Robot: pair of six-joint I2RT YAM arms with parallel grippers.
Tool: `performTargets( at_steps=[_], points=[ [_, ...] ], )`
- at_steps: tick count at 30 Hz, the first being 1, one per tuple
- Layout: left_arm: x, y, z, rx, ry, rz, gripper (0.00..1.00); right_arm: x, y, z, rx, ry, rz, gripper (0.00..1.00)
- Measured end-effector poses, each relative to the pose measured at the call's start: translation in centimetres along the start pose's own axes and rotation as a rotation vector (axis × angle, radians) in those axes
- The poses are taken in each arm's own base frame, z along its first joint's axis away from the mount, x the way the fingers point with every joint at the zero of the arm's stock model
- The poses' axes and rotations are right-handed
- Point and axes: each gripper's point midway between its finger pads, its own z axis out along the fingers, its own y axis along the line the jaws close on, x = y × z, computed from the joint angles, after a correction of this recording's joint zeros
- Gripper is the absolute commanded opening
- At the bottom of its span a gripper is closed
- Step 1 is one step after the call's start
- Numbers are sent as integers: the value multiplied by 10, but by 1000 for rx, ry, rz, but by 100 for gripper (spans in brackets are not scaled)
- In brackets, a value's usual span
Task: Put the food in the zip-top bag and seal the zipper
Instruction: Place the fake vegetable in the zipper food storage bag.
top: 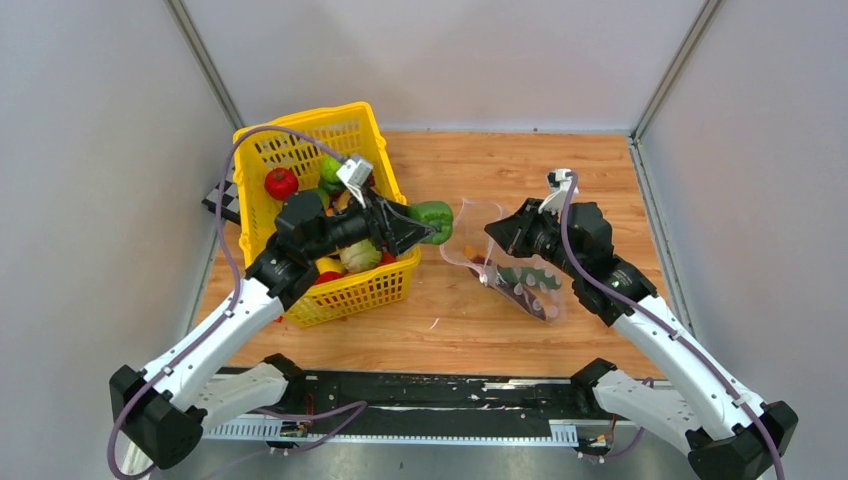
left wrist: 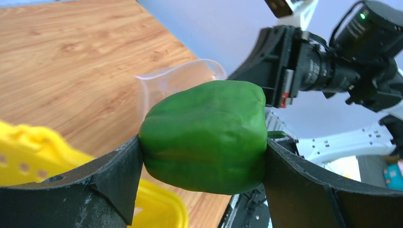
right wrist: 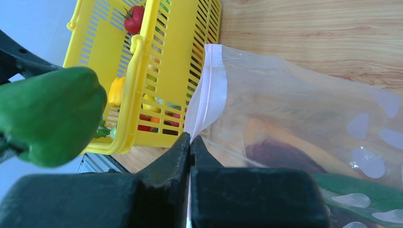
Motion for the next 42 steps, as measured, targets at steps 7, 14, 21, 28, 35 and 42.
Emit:
performTargets(
  at_steps=[7,14,21,28,35,42],
  points=[
    [12,-25,25,35,88,129,32,0,5,-3,-26,5,-2,0],
    [54,-9,44,-15,228,177,34,-8,21,-13,-101,-23,-25,0],
    [66,-11,55,-13,275,226,36,-14,28,-22,-135,-49,-53,0],
    [62,-3,64,-102,271,290,38,-10,33,-23,-165,-31,-66,0],
    [60,19,60,-247,258,327,41,-5,44,-22,-232,1,-84,0],
    [61,12,62,-241,265,379,48,1,51,-18,-283,34,-95,0]
  ],
)
